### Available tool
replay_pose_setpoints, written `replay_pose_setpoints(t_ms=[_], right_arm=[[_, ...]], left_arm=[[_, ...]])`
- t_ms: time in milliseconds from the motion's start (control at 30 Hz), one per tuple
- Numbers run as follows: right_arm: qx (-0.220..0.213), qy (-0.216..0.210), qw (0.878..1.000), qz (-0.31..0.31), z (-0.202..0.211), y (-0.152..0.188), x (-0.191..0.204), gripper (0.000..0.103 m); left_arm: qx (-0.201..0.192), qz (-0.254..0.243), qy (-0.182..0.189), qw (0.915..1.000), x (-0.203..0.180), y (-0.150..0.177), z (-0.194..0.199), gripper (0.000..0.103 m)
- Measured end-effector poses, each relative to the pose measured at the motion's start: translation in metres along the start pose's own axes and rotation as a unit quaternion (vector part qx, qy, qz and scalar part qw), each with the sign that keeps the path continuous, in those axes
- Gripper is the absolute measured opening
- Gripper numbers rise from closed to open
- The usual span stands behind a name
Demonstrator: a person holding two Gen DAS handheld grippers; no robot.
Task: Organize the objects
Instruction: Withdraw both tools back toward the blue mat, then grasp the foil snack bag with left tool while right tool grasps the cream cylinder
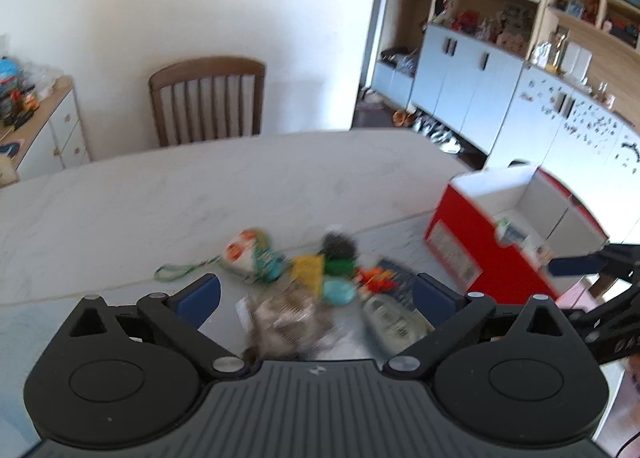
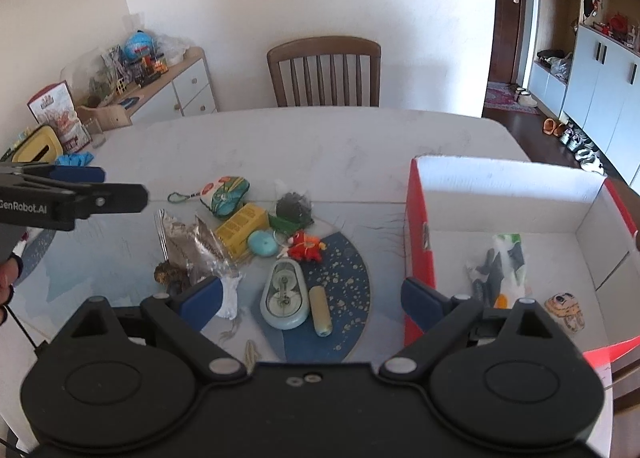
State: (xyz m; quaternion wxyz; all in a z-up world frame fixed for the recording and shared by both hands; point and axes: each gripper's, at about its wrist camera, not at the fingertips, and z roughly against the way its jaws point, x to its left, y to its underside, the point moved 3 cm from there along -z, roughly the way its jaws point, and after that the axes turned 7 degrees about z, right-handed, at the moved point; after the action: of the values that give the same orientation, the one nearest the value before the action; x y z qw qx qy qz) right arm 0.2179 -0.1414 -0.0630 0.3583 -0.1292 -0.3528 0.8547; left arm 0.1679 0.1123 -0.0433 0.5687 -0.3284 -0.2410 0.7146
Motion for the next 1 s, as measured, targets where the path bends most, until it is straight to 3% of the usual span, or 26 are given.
replay_pose_setpoints(t_ms=[333, 600, 833, 1000], right_arm=[[0.026, 0.003, 1.0, 0.002, -0.03, 0.014, 0.013, 0.094], [0.042, 0.011, 0.999, 0.027, -0.056, 0.021, 0.024, 0.092], [0.053, 0.013, 0.998, 0.044, -0.083, 0.02, 0.031, 0.084], [0.058, 0.011, 0.997, 0.057, -0.099, 0.015, 0.029, 0.081]], left_arm=[[0.021, -0.003, -0.031, 0.9993, 0.042, 0.039, -0.02, 0.103], [0.022, -0.023, -0.018, 0.9994, 0.042, 0.045, -0.047, 0.103], [0.022, -0.045, -0.014, 0.9986, 0.035, 0.046, -0.074, 0.103], [0.026, -0.035, -0.002, 0.999, 0.035, 0.042, -0.091, 0.103]])
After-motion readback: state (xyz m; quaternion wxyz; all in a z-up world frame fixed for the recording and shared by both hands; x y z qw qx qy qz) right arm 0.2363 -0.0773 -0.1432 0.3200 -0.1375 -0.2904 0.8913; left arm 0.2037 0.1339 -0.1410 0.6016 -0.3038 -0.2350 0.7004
